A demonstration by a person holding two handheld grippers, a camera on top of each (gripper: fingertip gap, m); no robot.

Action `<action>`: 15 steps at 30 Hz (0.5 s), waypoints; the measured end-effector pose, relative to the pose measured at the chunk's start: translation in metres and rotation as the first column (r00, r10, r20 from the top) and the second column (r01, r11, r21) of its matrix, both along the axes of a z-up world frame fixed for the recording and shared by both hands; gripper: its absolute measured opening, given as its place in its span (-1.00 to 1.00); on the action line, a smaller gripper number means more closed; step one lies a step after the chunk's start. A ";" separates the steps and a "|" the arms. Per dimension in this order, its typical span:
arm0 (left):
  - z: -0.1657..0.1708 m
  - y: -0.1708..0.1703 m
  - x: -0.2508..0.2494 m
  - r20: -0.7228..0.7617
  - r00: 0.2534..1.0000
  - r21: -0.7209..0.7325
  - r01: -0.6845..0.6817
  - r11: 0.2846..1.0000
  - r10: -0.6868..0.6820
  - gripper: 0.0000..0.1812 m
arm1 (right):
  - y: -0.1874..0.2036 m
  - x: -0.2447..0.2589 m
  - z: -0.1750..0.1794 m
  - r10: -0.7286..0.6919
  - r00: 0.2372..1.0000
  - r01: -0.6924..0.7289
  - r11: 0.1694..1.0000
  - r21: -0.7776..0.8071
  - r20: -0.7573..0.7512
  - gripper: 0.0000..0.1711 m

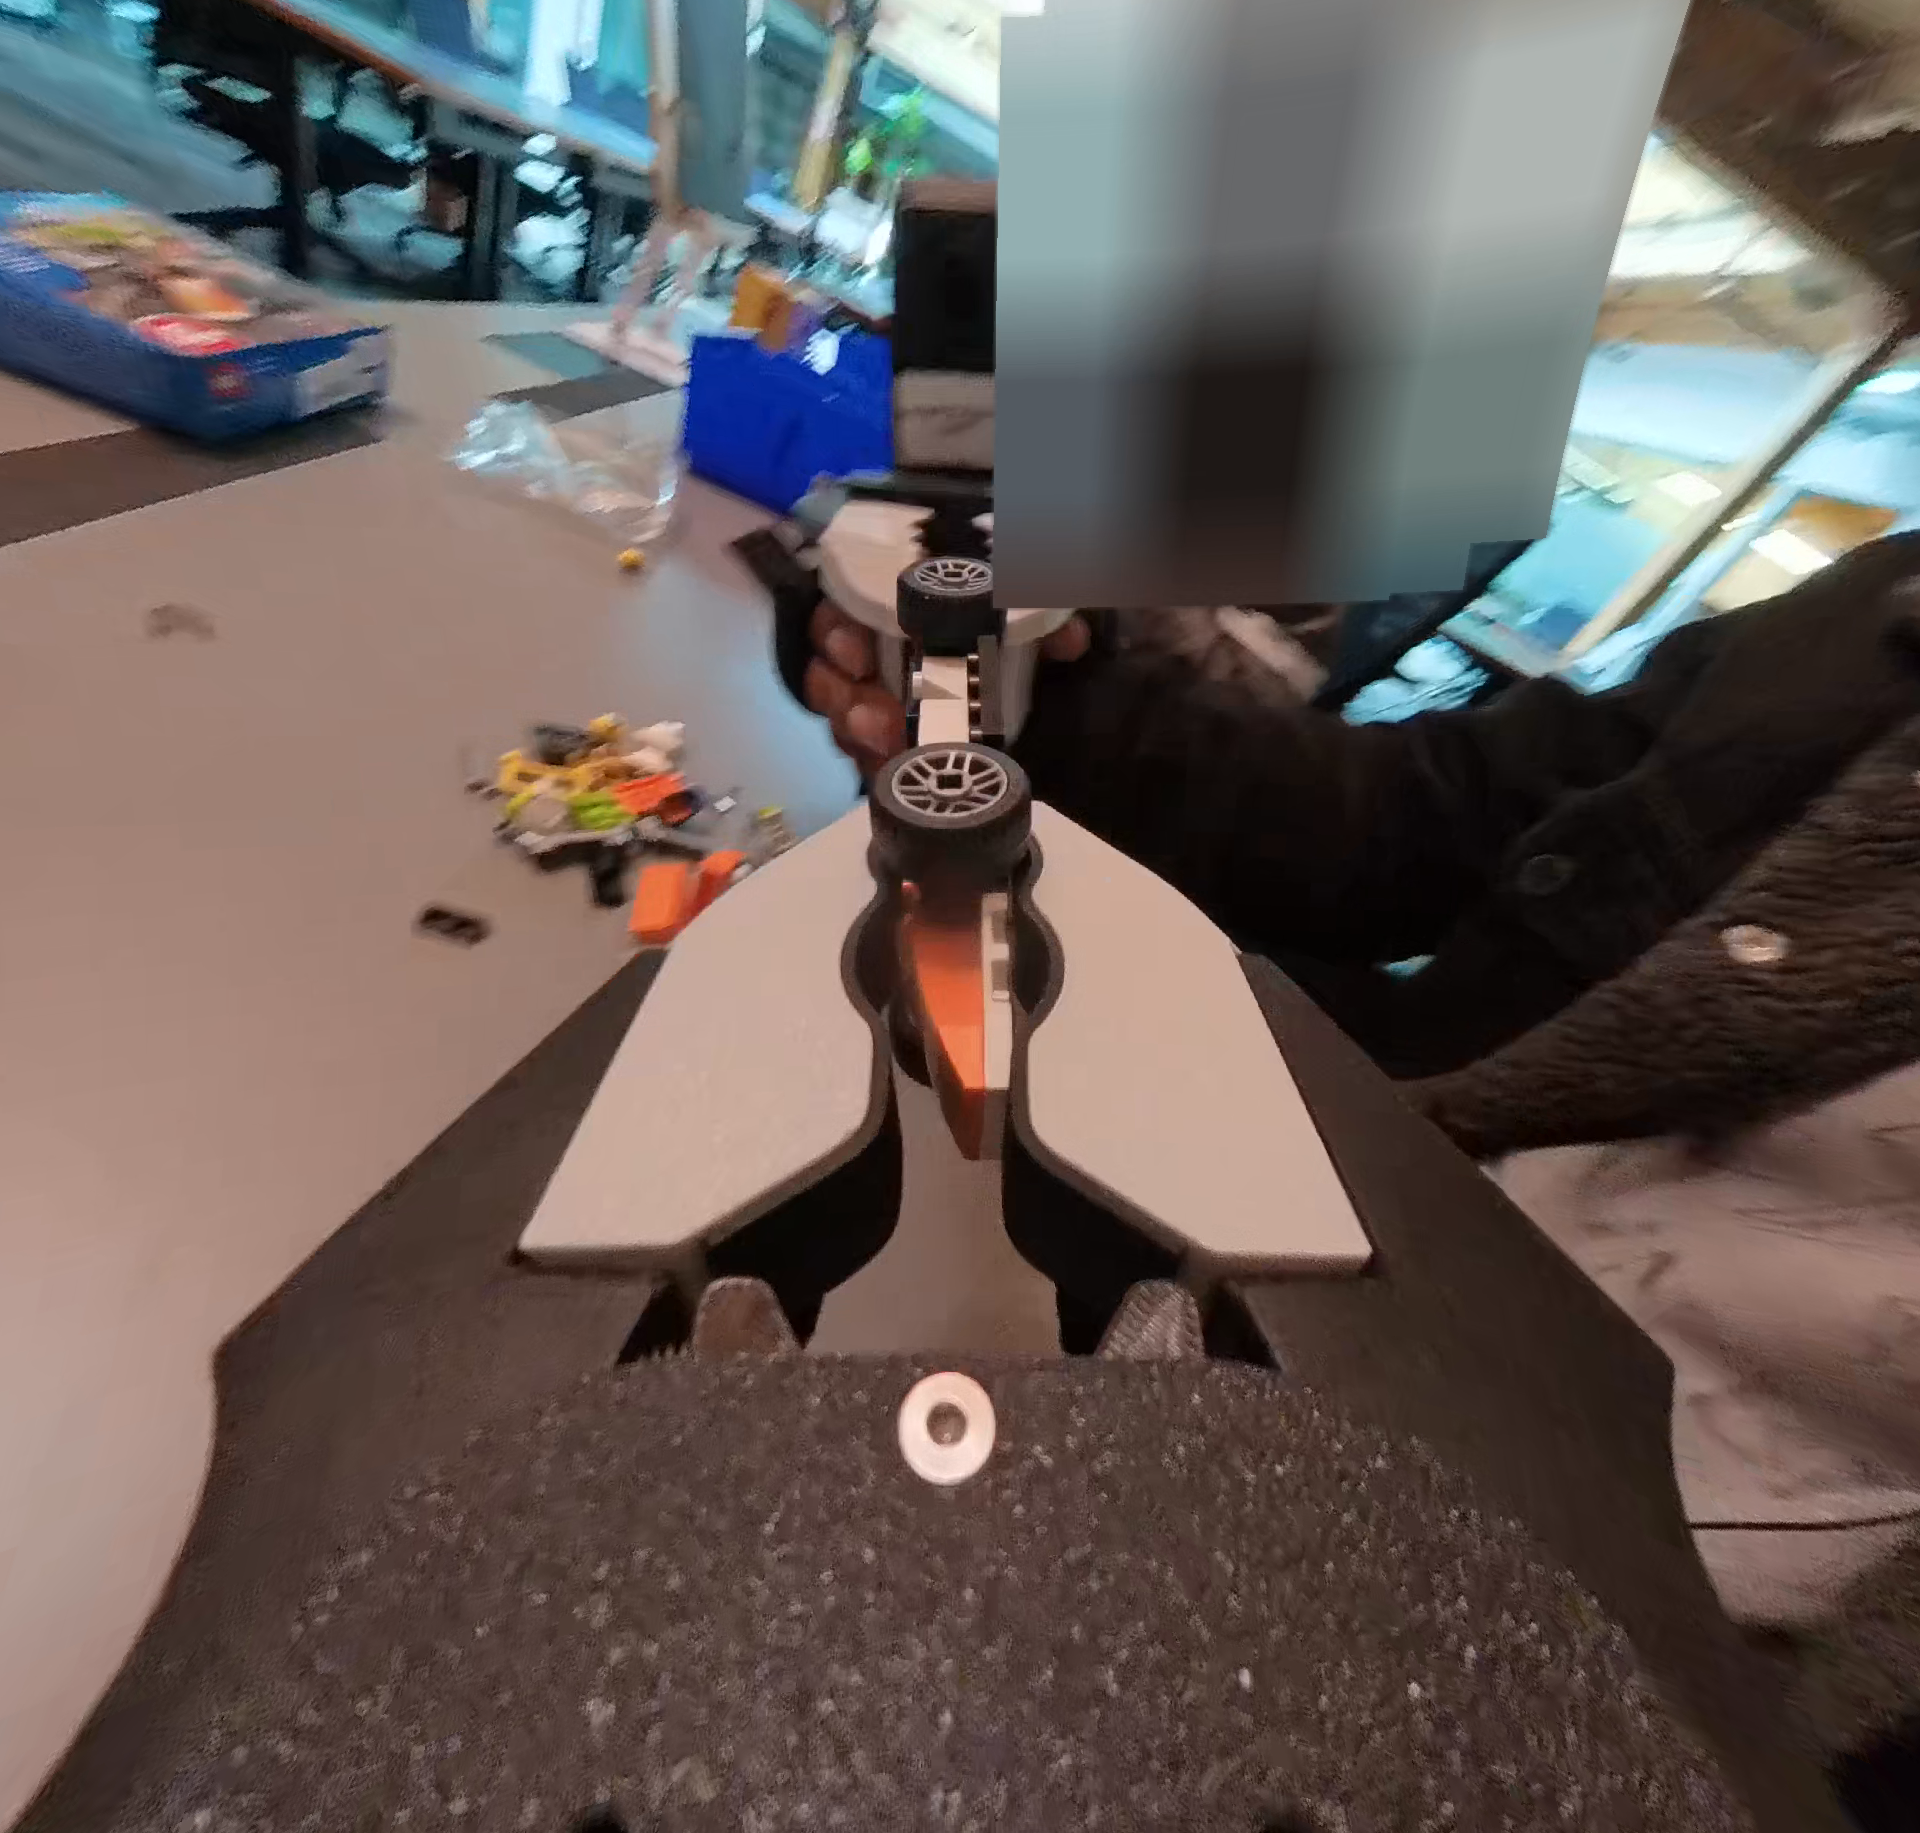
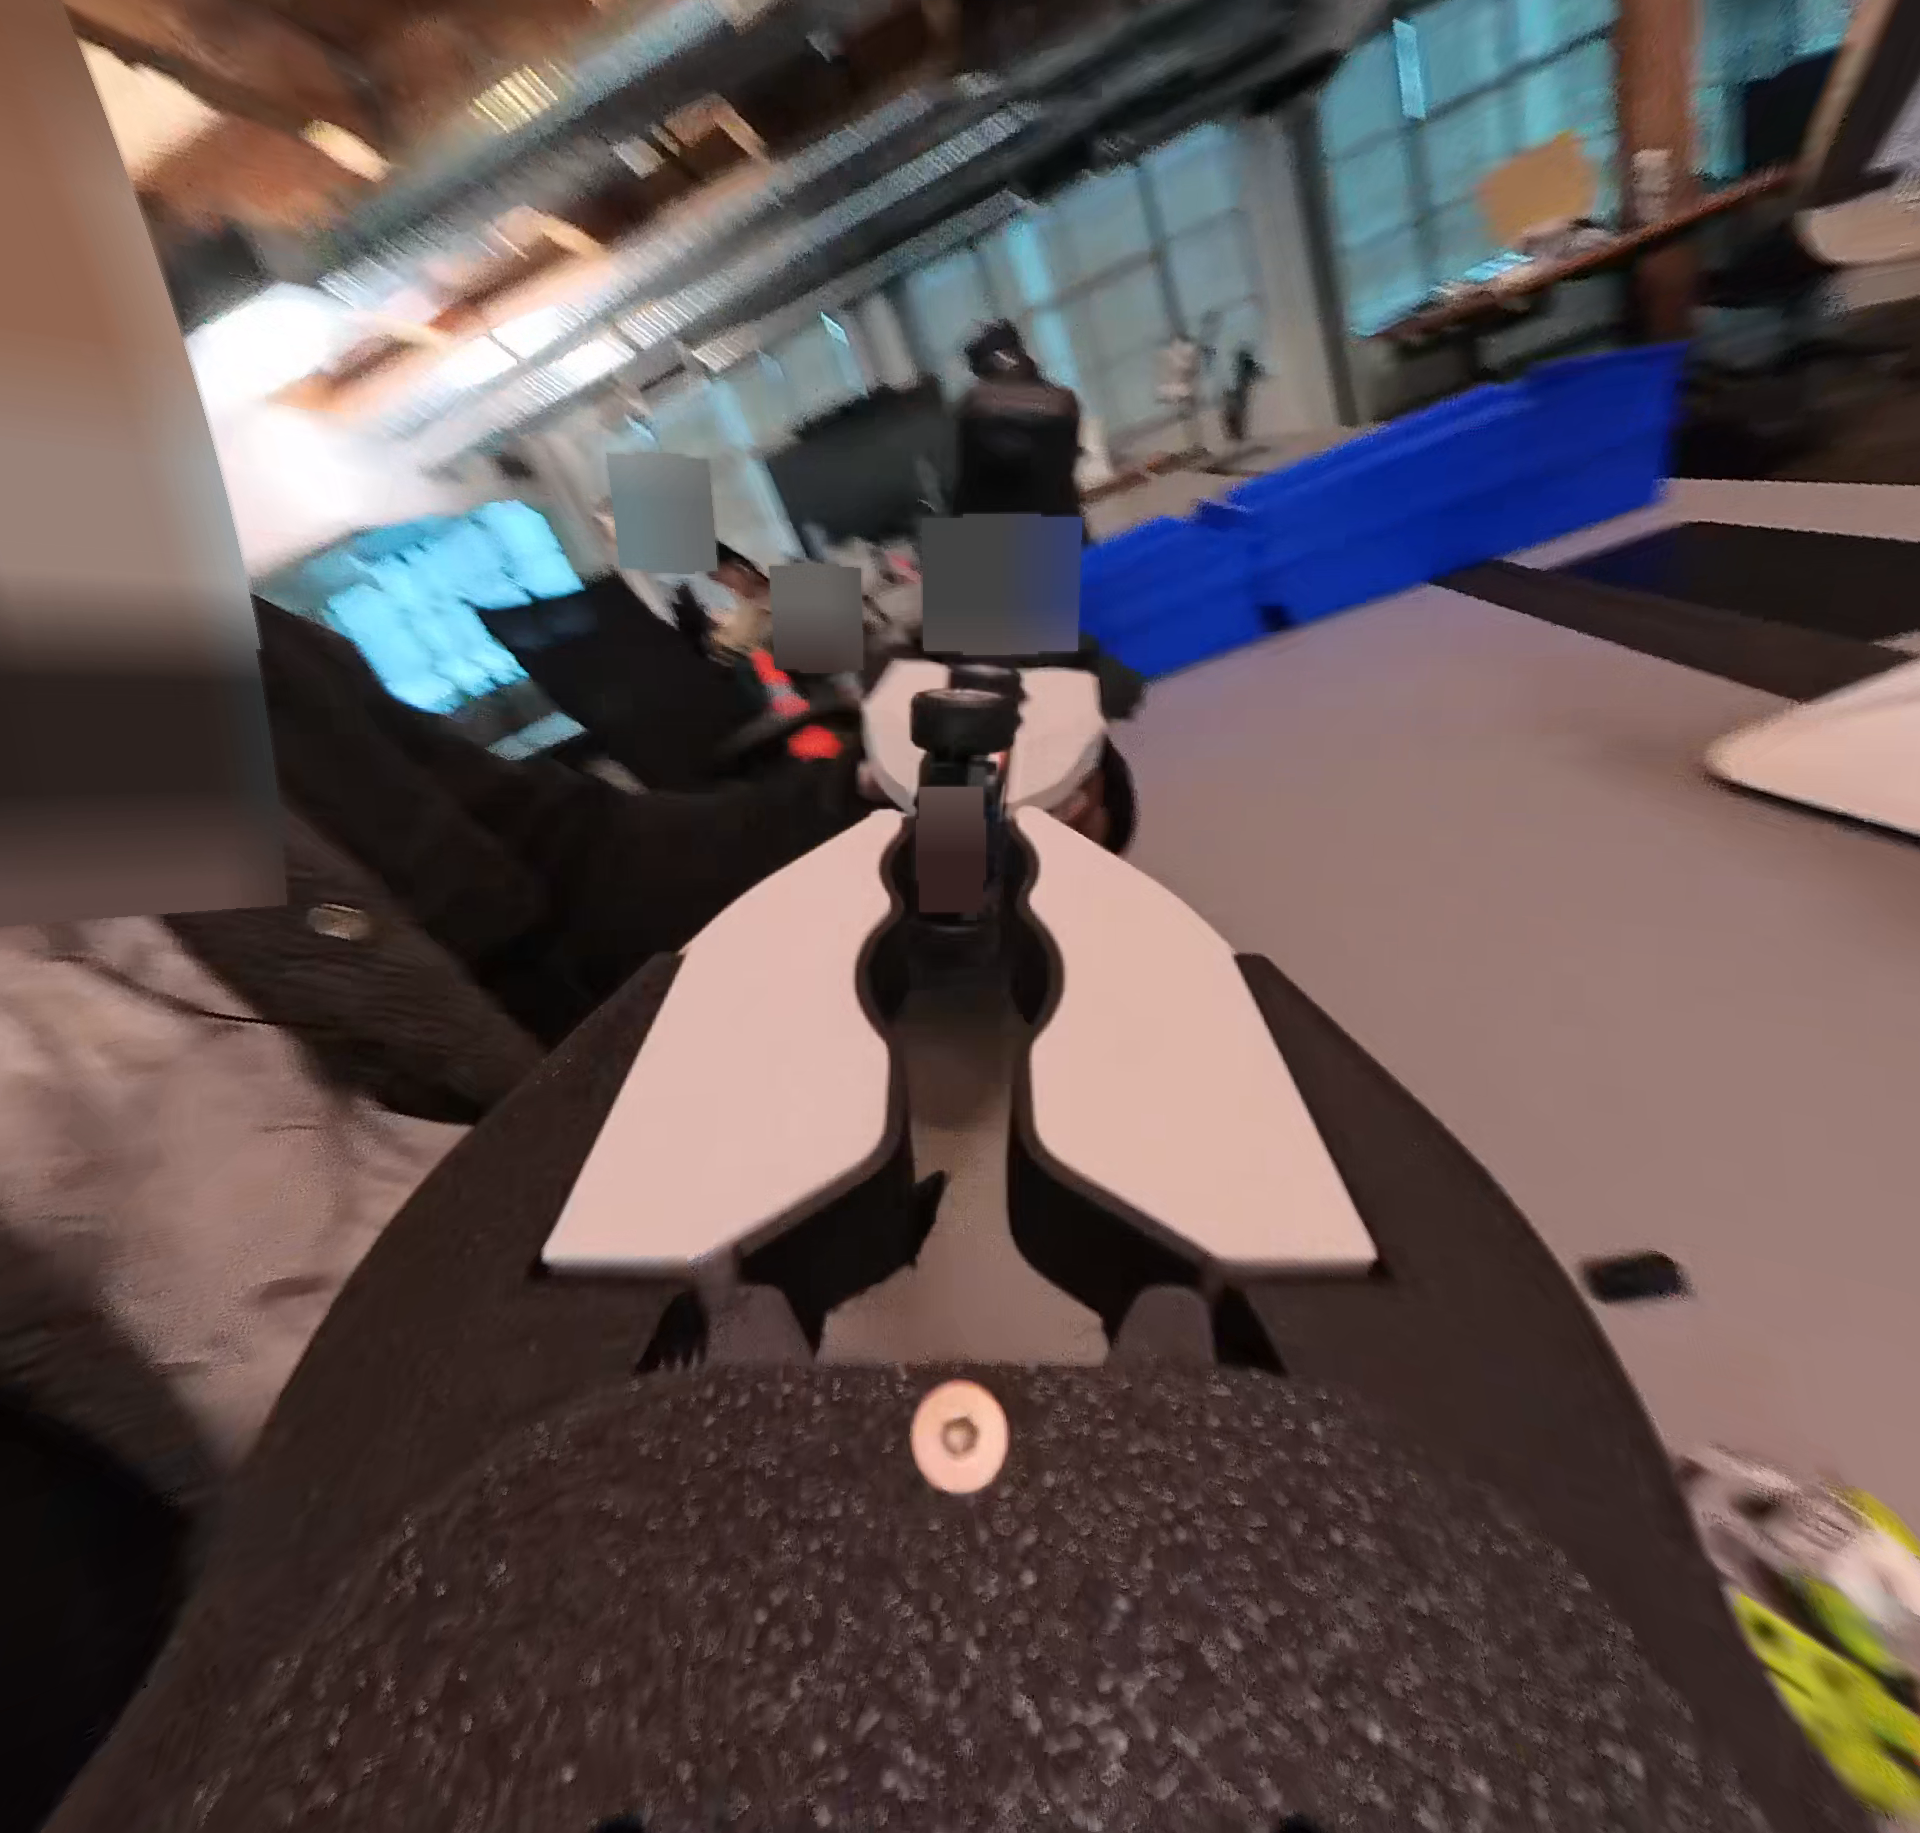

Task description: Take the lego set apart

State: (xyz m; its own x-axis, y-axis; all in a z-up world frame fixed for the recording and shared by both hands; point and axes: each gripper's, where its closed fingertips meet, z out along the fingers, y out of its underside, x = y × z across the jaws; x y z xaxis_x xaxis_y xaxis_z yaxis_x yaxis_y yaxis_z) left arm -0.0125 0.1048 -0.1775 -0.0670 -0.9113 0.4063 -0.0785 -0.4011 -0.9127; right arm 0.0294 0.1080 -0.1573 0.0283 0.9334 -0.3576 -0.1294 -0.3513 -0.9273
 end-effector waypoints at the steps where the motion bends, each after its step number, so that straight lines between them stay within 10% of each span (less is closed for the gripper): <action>1: -0.005 0.004 -0.001 -0.038 0.999 0.023 -0.026 0.999 0.026 -0.81 | 0.003 -0.003 -0.007 -0.044 0.997 0.041 0.998 0.043 0.069 -0.81; 15: -0.024 0.005 -0.001 -0.161 0.986 0.061 -0.025 0.998 0.035 -0.81 | 0.009 -0.017 -0.044 -0.178 0.920 0.096 0.966 0.239 0.350 -0.80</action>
